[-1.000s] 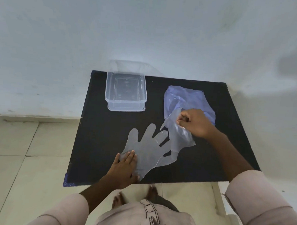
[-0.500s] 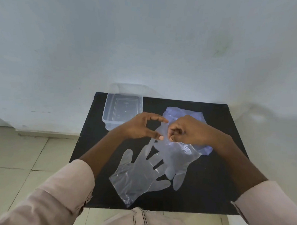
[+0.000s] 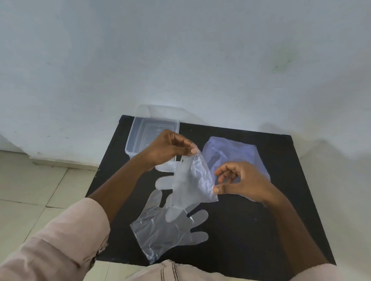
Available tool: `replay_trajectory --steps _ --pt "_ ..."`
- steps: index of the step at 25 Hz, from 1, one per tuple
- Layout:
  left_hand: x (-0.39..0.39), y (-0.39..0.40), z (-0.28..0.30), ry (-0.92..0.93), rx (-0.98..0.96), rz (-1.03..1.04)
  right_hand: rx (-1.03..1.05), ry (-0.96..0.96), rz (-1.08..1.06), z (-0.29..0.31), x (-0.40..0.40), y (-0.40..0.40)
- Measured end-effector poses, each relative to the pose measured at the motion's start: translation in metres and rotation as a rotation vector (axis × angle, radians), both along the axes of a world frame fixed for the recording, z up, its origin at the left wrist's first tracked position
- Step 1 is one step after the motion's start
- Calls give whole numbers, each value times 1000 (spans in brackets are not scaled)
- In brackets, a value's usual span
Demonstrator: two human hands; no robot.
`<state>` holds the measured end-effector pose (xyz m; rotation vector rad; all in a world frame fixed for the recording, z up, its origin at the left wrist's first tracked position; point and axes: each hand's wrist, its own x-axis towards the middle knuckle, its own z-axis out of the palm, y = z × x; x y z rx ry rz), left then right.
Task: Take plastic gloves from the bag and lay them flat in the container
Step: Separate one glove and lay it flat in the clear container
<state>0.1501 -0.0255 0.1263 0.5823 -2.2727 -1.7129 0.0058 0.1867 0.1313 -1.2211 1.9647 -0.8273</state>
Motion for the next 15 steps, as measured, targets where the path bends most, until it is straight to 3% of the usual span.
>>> replay_trajectory --steps 11,15 --pt "15 -9 12 -58 17 254 -117 62 -104 -24 26 -25" --pt "26 -17 16 -204 -52 302 -193 13 -171 -30 19 -26"
